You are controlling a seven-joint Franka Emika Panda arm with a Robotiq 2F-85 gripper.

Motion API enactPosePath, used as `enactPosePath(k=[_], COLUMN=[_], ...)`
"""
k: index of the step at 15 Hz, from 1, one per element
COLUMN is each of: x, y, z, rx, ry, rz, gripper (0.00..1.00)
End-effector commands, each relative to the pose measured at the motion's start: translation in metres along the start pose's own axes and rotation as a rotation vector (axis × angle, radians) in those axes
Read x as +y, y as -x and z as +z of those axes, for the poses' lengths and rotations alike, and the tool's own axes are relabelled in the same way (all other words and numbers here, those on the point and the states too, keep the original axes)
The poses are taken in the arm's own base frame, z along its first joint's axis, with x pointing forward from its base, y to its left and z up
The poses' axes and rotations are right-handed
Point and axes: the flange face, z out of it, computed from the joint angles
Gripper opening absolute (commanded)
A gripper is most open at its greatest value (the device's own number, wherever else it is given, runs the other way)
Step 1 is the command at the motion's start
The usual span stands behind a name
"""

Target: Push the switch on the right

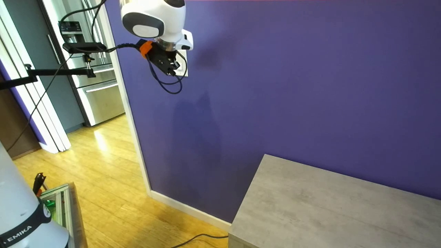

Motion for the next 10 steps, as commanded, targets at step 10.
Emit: enactPosePath(k=[10], x=[0.02], y=[-0.058], z=[0.042], rx=[0.173], ry=[-0.043], rz=[0.149], gripper=[0.0])
